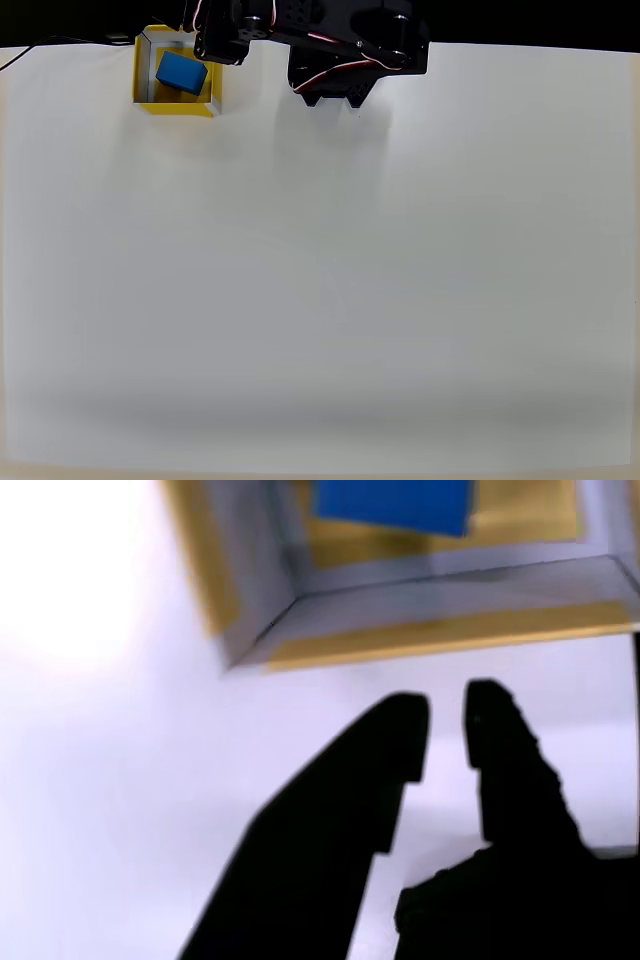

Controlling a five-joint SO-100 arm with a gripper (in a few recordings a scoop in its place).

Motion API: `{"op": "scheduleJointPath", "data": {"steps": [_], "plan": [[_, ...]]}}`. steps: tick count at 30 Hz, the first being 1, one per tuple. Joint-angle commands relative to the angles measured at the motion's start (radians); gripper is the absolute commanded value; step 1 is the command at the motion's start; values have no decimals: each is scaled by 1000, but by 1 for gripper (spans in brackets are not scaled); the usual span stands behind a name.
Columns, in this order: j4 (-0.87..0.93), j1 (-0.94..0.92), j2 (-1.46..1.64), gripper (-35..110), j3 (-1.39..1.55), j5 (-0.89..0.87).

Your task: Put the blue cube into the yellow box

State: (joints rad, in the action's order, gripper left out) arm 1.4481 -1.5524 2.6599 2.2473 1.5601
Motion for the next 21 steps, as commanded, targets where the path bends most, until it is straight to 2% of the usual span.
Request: {"op": "scheduleJointPath", "data": {"steps": [1,11,15,21], "plan": [[29,132,81,0,-107,3],[29,796,141,0,-74,-14],[-51,1072,215,0,40,-49],[-95,1371,362,0,258,-40]]}}
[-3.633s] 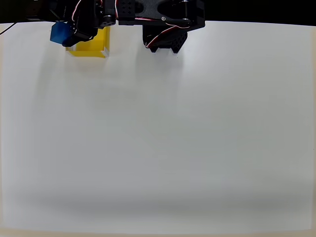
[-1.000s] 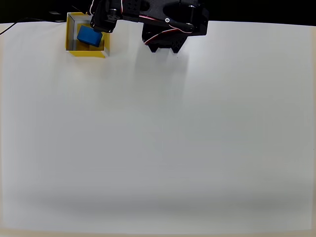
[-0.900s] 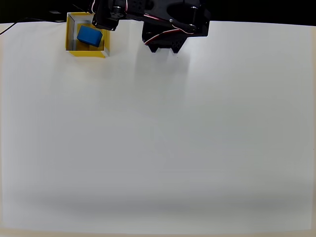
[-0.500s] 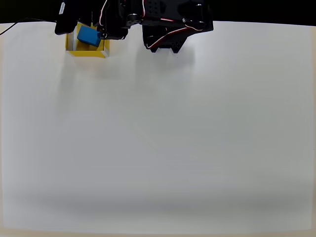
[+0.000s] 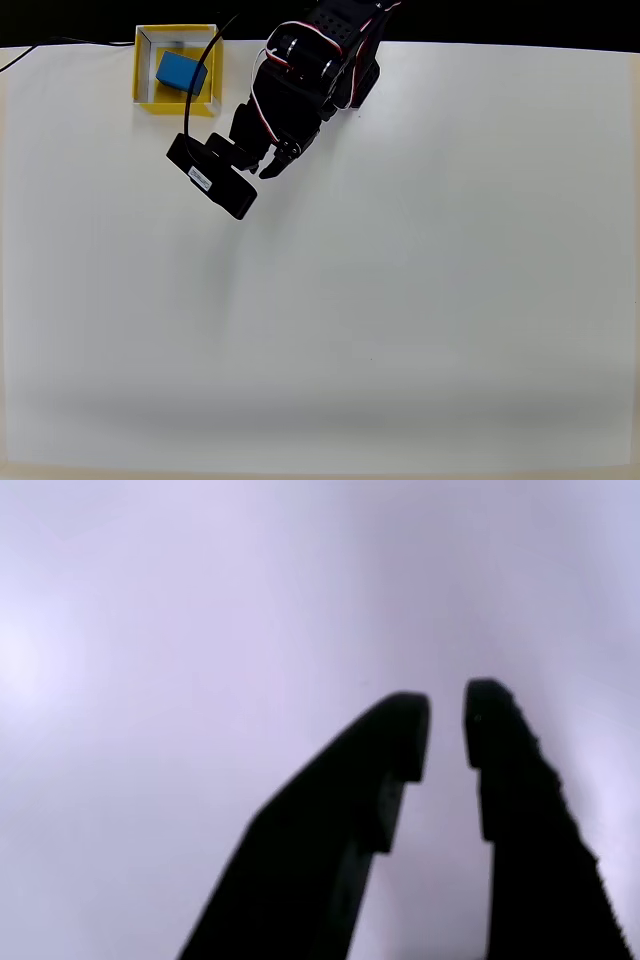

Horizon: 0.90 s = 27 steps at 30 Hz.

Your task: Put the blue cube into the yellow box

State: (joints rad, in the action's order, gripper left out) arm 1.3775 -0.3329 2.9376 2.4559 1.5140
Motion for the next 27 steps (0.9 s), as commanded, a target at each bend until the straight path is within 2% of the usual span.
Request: {"op": "scheduleJointPath", "data": {"steps": [1,5,10,19,27], "plan": [[-11,193,106,0,81,11],[-2,324,183,0,207,8],[-32,400,295,0,370,3],[5,425,407,0,575,34],[-18,350,407,0,689,92]]}}
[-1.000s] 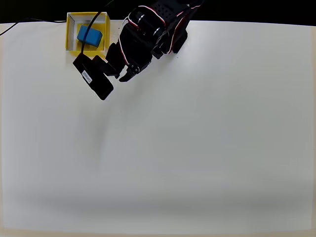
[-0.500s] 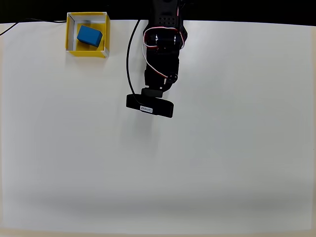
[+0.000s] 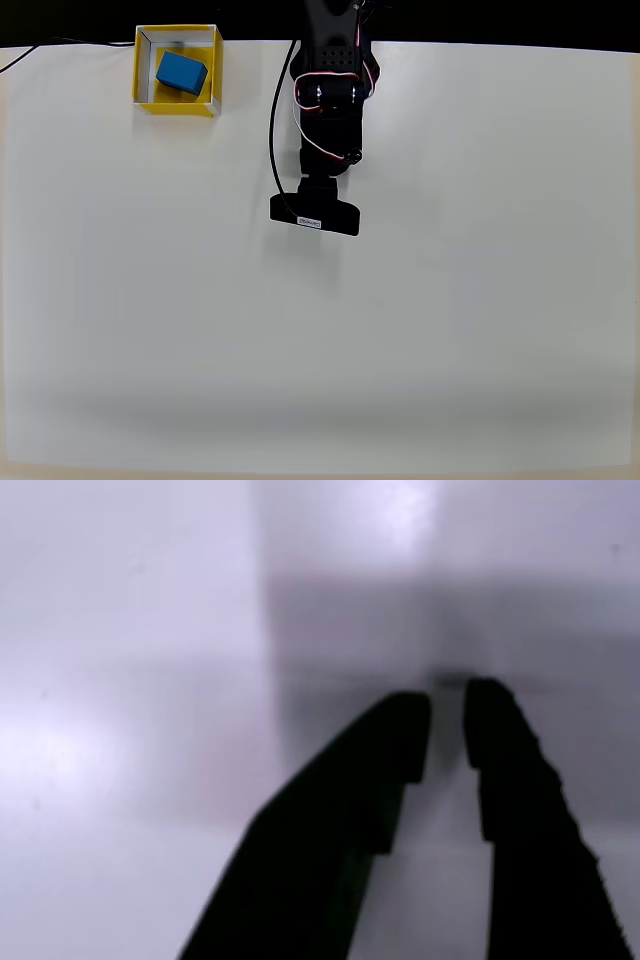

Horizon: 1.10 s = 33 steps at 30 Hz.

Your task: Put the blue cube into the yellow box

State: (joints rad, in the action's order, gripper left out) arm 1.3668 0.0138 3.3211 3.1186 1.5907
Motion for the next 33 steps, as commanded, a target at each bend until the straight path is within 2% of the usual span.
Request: {"op": "scheduleJointPath", "data": {"steps": [1,33], "plan": [[-8,6,23,0,26,11],[-9,3,21,1,26,21]]}}
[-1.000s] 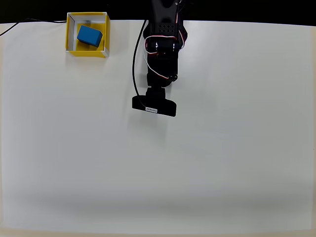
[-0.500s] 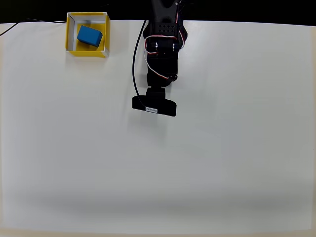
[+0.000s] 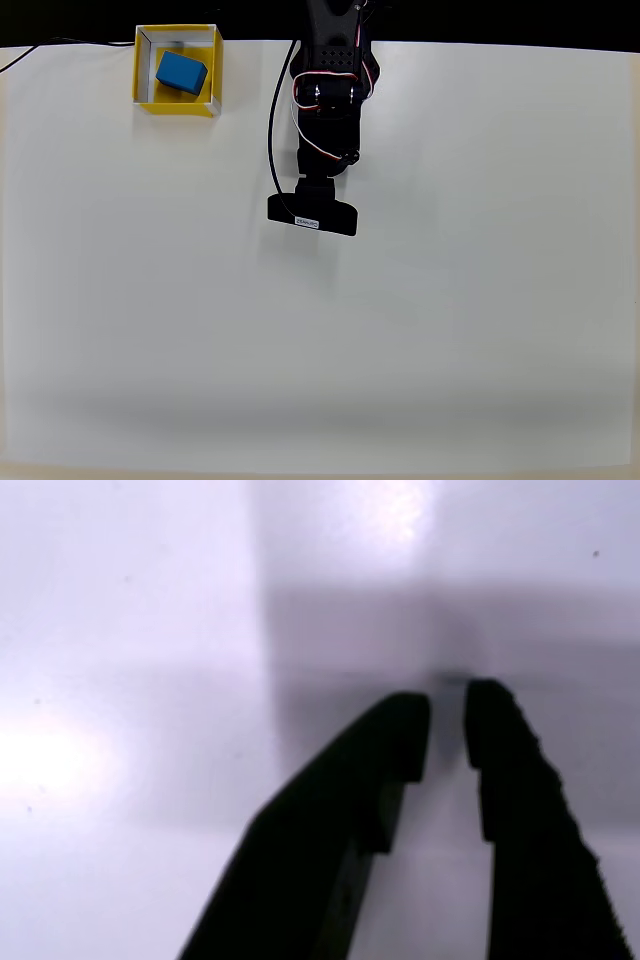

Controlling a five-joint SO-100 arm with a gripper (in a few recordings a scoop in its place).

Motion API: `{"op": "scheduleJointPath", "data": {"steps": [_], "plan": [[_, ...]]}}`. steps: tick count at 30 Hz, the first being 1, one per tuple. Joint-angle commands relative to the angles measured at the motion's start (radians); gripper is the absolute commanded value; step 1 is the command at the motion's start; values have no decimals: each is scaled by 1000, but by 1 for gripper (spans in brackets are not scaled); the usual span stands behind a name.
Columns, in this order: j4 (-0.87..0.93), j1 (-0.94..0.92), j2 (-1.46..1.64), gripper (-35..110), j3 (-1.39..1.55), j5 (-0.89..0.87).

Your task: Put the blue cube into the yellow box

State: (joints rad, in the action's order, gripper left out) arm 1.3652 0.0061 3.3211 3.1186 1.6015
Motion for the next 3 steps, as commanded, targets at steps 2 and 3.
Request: {"op": "scheduleJointPath", "data": {"steps": [2,3], "plan": [[-8,11,21,1,26,11],[-8,11,21,1,26,11]]}}
